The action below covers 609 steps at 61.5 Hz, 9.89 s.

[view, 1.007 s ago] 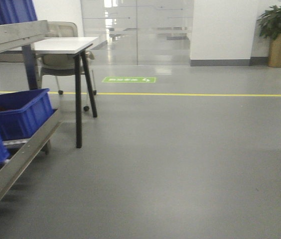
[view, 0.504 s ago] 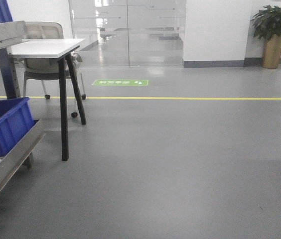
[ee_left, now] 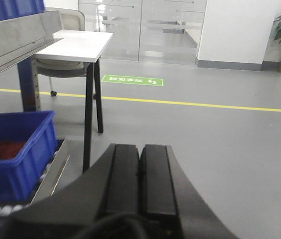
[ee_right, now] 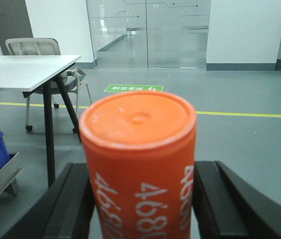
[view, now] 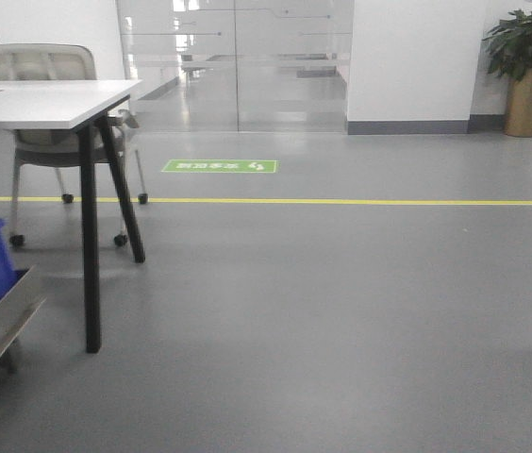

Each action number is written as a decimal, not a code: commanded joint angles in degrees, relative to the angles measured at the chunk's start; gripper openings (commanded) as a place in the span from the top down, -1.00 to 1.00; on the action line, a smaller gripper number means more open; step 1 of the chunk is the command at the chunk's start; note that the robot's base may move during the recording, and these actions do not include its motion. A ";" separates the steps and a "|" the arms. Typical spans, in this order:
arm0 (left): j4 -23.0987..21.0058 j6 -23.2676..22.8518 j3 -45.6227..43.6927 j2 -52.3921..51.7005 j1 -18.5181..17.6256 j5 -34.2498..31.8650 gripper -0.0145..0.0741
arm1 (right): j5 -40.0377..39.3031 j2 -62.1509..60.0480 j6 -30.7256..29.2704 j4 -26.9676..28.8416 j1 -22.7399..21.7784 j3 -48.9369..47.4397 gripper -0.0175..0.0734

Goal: Grab orange capacitor from left shelf to right conveyor

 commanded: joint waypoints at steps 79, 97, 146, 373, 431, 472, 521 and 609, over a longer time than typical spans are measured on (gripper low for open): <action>-0.20 -0.09 -0.20 -0.51 -0.01 -5.11 0.96 | -4.91 1.14 -0.37 -0.72 0.13 -1.55 0.28; -0.20 -0.09 -0.20 -0.41 -0.01 -5.11 0.96 | -4.91 1.14 -0.37 -0.72 0.13 -1.55 0.28; -0.20 -0.09 -0.20 -0.41 -0.01 -5.11 0.96 | -4.91 1.14 -0.37 -0.72 0.13 -1.55 0.28; -0.20 -0.09 -0.20 -0.30 -0.01 -5.11 0.96 | -98.16 75.96 -6.38 -2.41 -12.70 22.24 0.28; -0.20 -0.09 -0.20 -0.30 -0.01 -5.11 0.96 | -104.77 86.40 -11.14 0.72 -12.70 22.30 -0.76; -0.20 -0.09 -0.20 -0.30 -0.01 -5.11 0.96 | -80.44 53.17 3.47 -8.02 -12.45 25.59 -0.74; -0.20 -0.09 -0.20 -0.30 -0.01 -5.11 0.96 | -49.47 24.68 9.56 -10.65 -12.45 17.81 0.50; -0.20 -0.09 -0.20 -0.30 -0.01 -5.11 0.96 | -37.18 -6.20 -21.41 18.45 -16.52 37.87 0.50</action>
